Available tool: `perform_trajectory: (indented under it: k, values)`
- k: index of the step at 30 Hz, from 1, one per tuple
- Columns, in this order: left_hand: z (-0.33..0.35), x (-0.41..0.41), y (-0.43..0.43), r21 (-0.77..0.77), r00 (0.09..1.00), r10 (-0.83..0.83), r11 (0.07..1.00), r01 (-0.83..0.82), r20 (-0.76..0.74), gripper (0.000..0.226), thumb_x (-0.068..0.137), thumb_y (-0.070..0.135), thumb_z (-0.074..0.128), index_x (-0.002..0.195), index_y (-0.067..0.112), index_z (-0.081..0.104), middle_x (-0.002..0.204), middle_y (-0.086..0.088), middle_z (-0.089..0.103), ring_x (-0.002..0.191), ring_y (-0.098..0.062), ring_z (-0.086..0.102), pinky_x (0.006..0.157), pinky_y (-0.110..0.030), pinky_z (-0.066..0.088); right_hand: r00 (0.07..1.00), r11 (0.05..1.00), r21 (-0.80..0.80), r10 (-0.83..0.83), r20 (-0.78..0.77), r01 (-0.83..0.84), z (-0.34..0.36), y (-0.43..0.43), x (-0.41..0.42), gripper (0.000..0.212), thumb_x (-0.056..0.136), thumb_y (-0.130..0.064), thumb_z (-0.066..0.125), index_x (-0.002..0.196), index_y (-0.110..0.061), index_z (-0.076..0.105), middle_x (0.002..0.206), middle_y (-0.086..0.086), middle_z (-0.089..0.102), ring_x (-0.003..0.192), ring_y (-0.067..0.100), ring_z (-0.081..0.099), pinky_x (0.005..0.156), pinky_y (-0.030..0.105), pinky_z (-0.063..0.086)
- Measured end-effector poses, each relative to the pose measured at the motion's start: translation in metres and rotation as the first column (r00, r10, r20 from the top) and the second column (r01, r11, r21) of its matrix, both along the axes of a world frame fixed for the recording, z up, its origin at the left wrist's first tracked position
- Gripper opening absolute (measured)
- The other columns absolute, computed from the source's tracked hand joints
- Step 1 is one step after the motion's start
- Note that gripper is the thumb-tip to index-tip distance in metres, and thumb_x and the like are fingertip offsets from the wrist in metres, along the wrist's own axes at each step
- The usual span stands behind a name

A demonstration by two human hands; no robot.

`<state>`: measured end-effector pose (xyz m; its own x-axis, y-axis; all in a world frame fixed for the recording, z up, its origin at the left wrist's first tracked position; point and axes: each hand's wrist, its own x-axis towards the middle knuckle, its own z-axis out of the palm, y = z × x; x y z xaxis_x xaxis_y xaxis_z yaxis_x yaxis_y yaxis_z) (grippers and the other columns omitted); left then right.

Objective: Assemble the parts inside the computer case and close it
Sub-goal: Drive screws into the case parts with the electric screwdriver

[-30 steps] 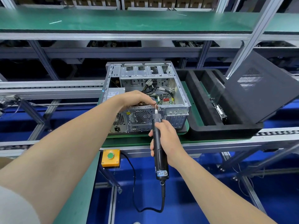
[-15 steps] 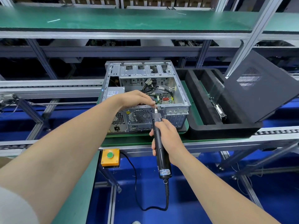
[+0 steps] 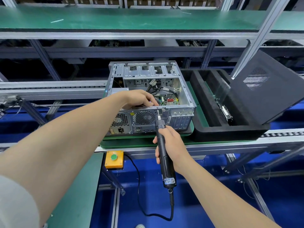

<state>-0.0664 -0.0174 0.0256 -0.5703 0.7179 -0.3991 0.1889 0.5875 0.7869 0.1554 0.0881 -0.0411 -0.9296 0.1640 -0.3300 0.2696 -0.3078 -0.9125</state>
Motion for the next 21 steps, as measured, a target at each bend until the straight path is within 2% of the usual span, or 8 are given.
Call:
perform_trajectory:
  k: [3, 5, 9, 12, 14, 17, 19, 21]
  values:
    - [0.0, -0.006, -0.003, -0.001, 1.0, -0.027, 1.0, 0.027, 0.001, 0.021, 0.103, 0.004, 0.053, 0.115, 0.005, 0.07, 0.124, 0.003, 0.066, 0.111, -0.006, 0.059, 0.084, -0.02, 0.043, 1.0, 1.0, -0.001, -0.006, 0.017, 0.006, 0.0, -0.001, 0.0, 0.013, 0.095, -0.035, 0.057, 0.089, -0.024, 0.059, 0.088, 0.009, 0.066, 0.051, 0.029, 0.054, 0.048, 0.038, 0.051]
    - [-0.002, -0.009, -0.003, -0.01, 0.999, -0.035, 0.999, 0.035, 0.005, 0.02, 0.103, 0.006, 0.054, 0.114, 0.007, 0.071, 0.125, 0.002, 0.066, 0.115, -0.009, 0.058, 0.086, -0.021, 0.043, 1.0, 1.0, -0.006, -0.011, 0.018, 0.011, 0.0, -0.001, 0.0, 0.013, 0.095, -0.035, 0.057, 0.087, -0.026, 0.06, 0.088, 0.008, 0.067, 0.052, 0.029, 0.055, 0.048, 0.038, 0.052]
    - [-0.004, -0.013, -0.001, -0.099, 0.998, -0.035, 0.995, 0.029, -0.061, 0.019, 0.101, 0.014, 0.059, 0.111, 0.009, 0.075, 0.131, 0.007, 0.064, 0.13, -0.014, 0.05, 0.112, -0.034, 0.03, 1.0, 1.0, 0.002, -0.009, 0.022, 0.009, 0.002, -0.002, -0.001, 0.015, 0.096, -0.035, 0.057, 0.083, -0.028, 0.06, 0.088, 0.007, 0.067, 0.053, 0.029, 0.055, 0.049, 0.039, 0.052]
    - [-0.009, -0.014, -0.002, -0.061, 0.998, 0.027, 0.998, -0.03, -0.052, 0.017, 0.099, 0.011, 0.061, 0.106, 0.006, 0.076, 0.133, 0.002, 0.064, 0.134, -0.019, 0.048, 0.118, -0.04, 0.026, 1.0, 1.0, 0.007, -0.009, 0.023, 0.009, 0.002, -0.004, -0.001, 0.015, 0.095, -0.035, 0.056, 0.082, -0.028, 0.06, 0.089, 0.008, 0.066, 0.052, 0.029, 0.054, 0.048, 0.038, 0.051]
    - [-0.012, -0.015, -0.002, -0.029, 0.999, 0.045, 0.999, -0.046, -0.031, 0.017, 0.098, 0.008, 0.06, 0.104, 0.003, 0.076, 0.128, 0.002, 0.067, 0.133, -0.021, 0.05, 0.117, -0.041, 0.029, 1.0, 1.0, 0.008, -0.005, 0.025, 0.005, 0.002, -0.004, 0.0, 0.014, 0.095, -0.035, 0.056, 0.083, -0.029, 0.06, 0.088, 0.008, 0.066, 0.052, 0.029, 0.054, 0.048, 0.038, 0.051]
    - [-0.012, -0.015, -0.003, -0.004, 0.999, 0.035, 0.999, -0.035, -0.019, 0.021, 0.098, 0.005, 0.058, 0.099, 0.011, 0.078, 0.125, 0.001, 0.069, 0.13, -0.023, 0.053, 0.113, -0.042, 0.036, 1.0, 1.0, 0.016, -0.005, 0.018, 0.005, 0.001, -0.004, 0.003, 0.014, 0.095, -0.035, 0.056, 0.083, -0.03, 0.059, 0.087, 0.008, 0.066, 0.052, 0.029, 0.055, 0.047, 0.038, 0.051]
    - [-0.012, -0.015, -0.005, 0.025, 1.0, 0.017, 1.0, -0.017, -0.001, 0.024, 0.099, 0.004, 0.056, 0.101, 0.012, 0.078, 0.123, -0.003, 0.07, 0.116, -0.022, 0.061, 0.108, -0.046, 0.042, 1.0, 1.0, 0.018, -0.001, 0.012, 0.001, 0.001, -0.003, 0.003, 0.012, 0.095, -0.035, 0.055, 0.086, -0.03, 0.06, 0.088, 0.008, 0.066, 0.051, 0.029, 0.055, 0.047, 0.037, 0.051]
    - [-0.013, -0.015, -0.007, 0.063, 0.999, -0.016, 0.998, 0.014, 0.032, 0.027, 0.101, 0.005, 0.053, 0.109, 0.014, 0.077, 0.116, -0.005, 0.071, 0.095, -0.023, 0.058, 0.092, -0.042, 0.046, 1.0, 1.0, 0.029, 0.006, 0.011, -0.006, 0.0, -0.003, 0.004, 0.009, 0.094, -0.035, 0.055, 0.09, -0.029, 0.06, 0.088, 0.009, 0.066, 0.051, 0.03, 0.055, 0.047, 0.037, 0.051]
